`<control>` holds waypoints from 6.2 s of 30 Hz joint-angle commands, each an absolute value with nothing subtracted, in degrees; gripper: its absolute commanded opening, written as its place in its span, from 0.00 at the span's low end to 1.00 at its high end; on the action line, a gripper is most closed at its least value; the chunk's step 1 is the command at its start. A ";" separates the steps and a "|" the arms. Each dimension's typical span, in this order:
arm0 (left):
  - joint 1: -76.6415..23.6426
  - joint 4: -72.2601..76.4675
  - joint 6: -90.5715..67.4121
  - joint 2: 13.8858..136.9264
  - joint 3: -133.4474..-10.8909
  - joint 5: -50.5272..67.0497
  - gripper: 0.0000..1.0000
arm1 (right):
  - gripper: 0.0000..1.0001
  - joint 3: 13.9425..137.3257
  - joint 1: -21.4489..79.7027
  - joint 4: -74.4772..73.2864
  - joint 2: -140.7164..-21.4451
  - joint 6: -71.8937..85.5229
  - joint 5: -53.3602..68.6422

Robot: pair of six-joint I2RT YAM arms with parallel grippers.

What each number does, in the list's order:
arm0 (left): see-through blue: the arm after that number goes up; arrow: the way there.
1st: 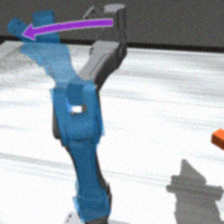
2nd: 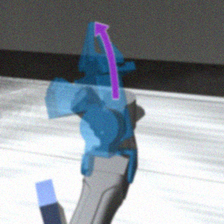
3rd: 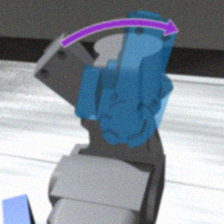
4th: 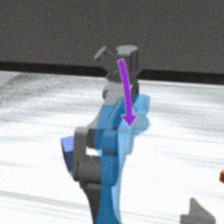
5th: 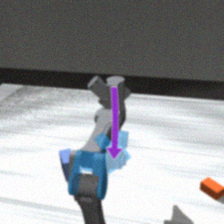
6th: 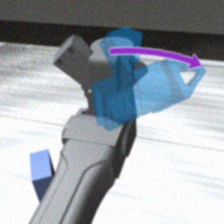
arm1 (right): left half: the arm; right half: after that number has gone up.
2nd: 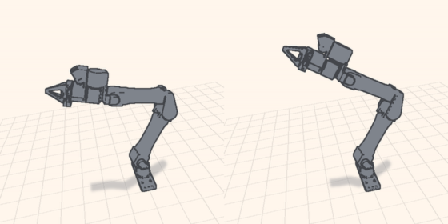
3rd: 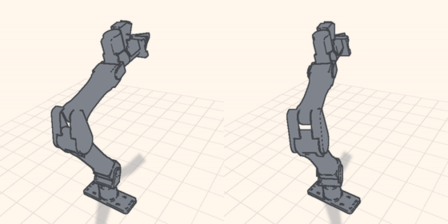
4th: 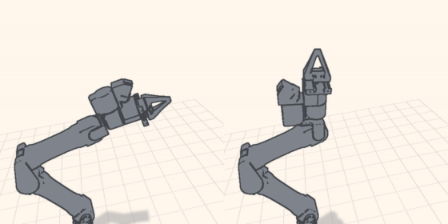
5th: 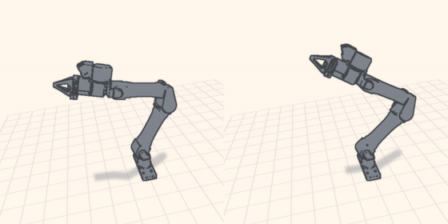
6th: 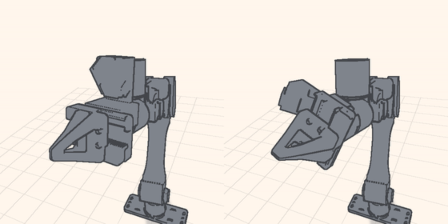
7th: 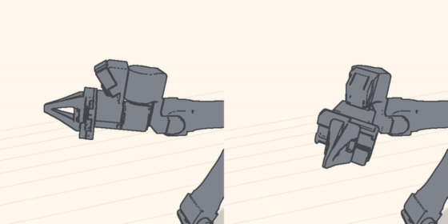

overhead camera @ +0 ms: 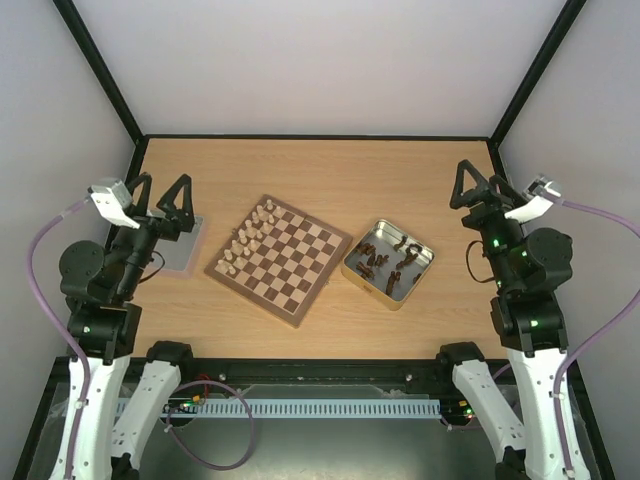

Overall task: Set up the chess pieces on the board
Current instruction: Pick up the chess piece from the storage box, then place the chess piece on the chessboard.

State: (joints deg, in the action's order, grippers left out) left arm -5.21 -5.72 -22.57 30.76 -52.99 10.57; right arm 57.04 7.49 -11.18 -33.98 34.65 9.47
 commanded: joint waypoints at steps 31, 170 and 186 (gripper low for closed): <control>-3.96 7.82 -23.70 35.20 -36.12 18.72 1.00 | 0.57 49.27 16.51 -22.89 -76.51 36.93 12.87; -32.71 -7.10 -39.08 75.99 -56.69 -2.05 0.57 | 0.02 47.49 28.13 -9.97 -74.55 33.05 21.93; -27.70 -17.05 -31.14 53.36 -54.85 -25.00 0.72 | 0.02 62.57 48.37 -14.76 -96.88 30.57 9.47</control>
State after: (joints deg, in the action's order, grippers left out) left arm -28.91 -13.76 -33.91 54.78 -56.16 -20.01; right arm 58.46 44.88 -11.88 -92.95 31.90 15.07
